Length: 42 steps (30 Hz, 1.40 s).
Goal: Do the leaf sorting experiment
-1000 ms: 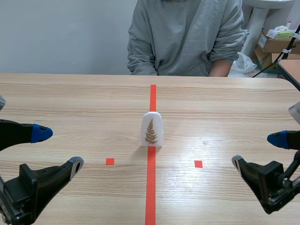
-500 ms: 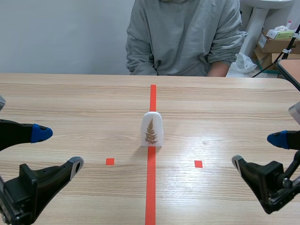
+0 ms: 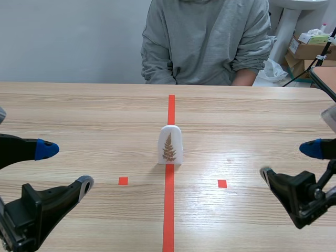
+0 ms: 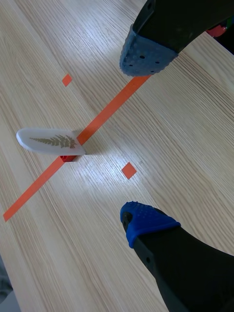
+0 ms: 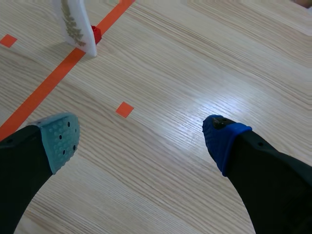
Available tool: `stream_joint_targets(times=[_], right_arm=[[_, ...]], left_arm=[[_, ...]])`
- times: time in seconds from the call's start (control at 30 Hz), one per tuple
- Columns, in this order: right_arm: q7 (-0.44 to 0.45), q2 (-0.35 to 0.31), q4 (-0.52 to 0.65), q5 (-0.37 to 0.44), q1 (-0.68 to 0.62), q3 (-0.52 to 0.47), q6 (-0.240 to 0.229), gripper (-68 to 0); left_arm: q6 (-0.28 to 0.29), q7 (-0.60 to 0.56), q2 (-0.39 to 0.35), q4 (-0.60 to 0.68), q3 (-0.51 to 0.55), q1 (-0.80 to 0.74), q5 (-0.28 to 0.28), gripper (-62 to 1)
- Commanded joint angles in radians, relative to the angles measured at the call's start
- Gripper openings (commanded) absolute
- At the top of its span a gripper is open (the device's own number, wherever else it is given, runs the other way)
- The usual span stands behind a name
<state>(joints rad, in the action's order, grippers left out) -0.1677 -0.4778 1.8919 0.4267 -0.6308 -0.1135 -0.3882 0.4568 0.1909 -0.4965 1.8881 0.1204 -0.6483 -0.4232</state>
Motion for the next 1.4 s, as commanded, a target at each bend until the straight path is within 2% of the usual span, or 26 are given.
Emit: stream_joint_targets(times=[0.0, 0.3, 0.5, 0.73, 0.97, 1.37], right_arm=[[-0.013, -0.023, -0.015, 0.006, 0.040, -0.010, 0.002, -16.3], [-0.113, -0.110, -0.155, 0.007, 0.267, 0.055, -0.005, -16.3], [-0.100, -0.129, -0.301, 0.007, 0.442, 0.175, -0.084, -16.3], [-0.015, -0.125, -0.484, 0.007, 0.625, 0.369, -0.088, -16.3], [0.001, -0.080, -0.591, 0.006, 0.780, 0.512, -0.137, -16.4], [-0.002, 0.069, -0.774, -0.087, 0.987, 0.724, -0.137, -16.4]], left_arm=[[0.000, -0.010, -0.003, 0.008, -0.002, 0.001, -0.006, -6.1], [0.000, -0.010, -0.002, 0.008, -0.002, 0.001, -0.006, -6.1], [0.000, -0.010, -0.002, 0.008, -0.002, 0.001, -0.006, -6.1], [0.000, -0.010, 0.000, 0.008, -0.002, 0.001, -0.006, -6.1], [0.000, -0.010, 0.000, 0.008, -0.002, 0.001, -0.006, -6.1], [0.000, -0.010, 0.000, 0.008, -0.002, 0.001, -0.006, -6.1]])
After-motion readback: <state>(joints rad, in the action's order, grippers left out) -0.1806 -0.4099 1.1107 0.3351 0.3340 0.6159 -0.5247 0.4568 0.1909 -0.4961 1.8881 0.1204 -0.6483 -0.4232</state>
